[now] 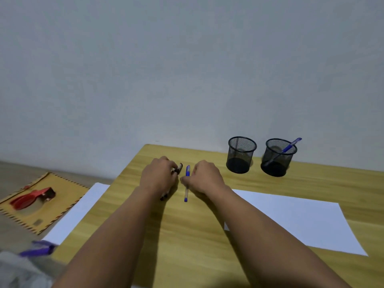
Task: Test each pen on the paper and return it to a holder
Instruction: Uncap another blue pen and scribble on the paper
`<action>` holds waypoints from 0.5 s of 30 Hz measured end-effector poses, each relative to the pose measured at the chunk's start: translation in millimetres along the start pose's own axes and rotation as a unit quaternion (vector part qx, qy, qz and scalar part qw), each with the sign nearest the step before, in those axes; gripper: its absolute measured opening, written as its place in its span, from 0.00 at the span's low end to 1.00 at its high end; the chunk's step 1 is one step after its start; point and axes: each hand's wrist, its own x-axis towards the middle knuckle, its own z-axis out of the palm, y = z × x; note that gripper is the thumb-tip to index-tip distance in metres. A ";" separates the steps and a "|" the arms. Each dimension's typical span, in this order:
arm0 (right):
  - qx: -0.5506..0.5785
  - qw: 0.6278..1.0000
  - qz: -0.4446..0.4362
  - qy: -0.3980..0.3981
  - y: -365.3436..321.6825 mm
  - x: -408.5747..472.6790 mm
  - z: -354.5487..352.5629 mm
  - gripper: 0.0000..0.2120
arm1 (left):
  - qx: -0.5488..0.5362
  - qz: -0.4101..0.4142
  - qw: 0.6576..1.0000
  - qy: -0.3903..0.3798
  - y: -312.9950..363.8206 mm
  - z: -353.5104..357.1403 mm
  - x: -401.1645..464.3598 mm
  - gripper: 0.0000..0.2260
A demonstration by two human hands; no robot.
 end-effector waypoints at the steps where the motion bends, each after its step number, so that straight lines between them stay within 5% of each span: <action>1: -0.020 1.000 0.002 0.001 -2.2 1.8 2.4 0.17 | 0.001 0.002 1.000 -0.002 -1.2 2.0 0.5 0.12; 11: -0.005 1.000 0.016 0.000 -1.5 -2.1 -16.4 0.14 | 0.019 0.008 1.000 0.019 0.9 3.9 -2.7 0.12; 15: 0.042 0.999 -0.018 0.007 5.3 -18.9 -41.6 0.12 | -0.080 0.009 0.996 0.030 14.9 -12.4 -6.6 0.14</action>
